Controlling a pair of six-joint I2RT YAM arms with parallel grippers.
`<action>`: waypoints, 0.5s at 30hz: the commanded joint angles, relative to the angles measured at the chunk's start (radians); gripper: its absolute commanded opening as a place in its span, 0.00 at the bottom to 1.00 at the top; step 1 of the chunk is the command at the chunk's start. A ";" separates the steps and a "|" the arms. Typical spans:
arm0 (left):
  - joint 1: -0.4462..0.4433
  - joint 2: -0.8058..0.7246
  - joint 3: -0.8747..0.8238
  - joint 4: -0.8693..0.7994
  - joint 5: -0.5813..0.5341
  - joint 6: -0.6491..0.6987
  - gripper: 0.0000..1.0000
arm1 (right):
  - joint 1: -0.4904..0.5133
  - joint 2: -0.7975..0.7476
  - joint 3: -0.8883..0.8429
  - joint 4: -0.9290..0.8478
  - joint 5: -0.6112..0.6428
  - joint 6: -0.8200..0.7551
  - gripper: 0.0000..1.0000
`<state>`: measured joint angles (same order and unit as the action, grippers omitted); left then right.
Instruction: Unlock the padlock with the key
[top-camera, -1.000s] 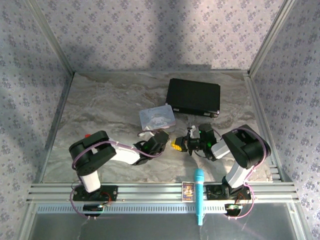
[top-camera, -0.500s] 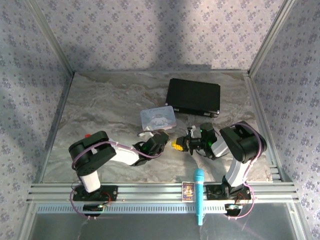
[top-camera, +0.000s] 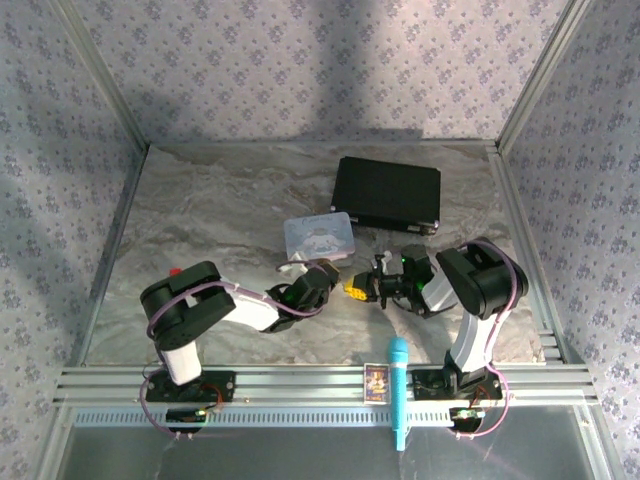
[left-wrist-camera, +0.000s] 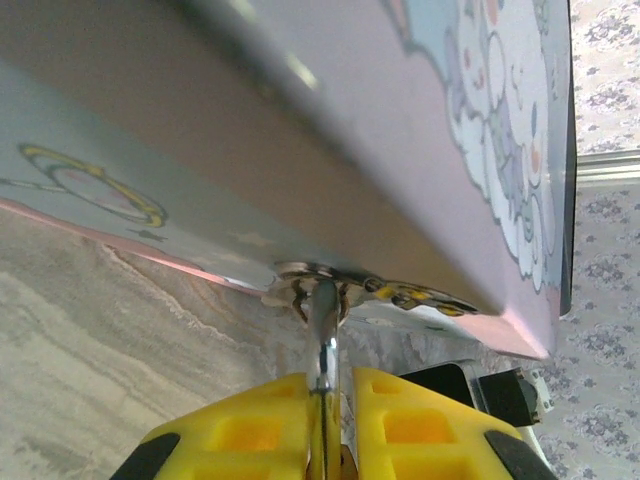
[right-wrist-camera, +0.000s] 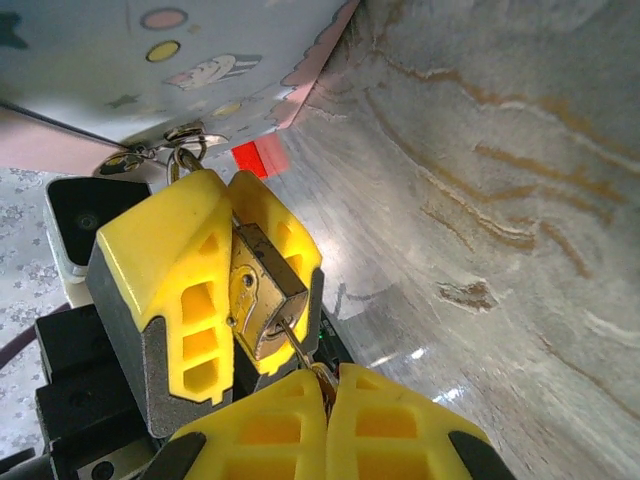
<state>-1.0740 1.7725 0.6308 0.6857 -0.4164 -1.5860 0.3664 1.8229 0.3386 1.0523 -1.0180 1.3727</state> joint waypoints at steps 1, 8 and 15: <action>-0.055 0.007 0.028 0.148 0.220 -0.041 0.00 | 0.018 0.014 0.034 0.104 0.092 0.056 0.00; -0.058 0.009 0.020 0.138 0.200 -0.083 0.00 | 0.034 0.006 0.004 0.135 0.147 0.080 0.00; -0.070 -0.035 0.023 0.116 0.205 -0.072 0.00 | 0.021 0.049 0.036 0.195 0.159 0.113 0.00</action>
<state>-1.0733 1.7748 0.6289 0.6987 -0.4301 -1.5982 0.3866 1.8393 0.3233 1.1358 -0.9657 1.4418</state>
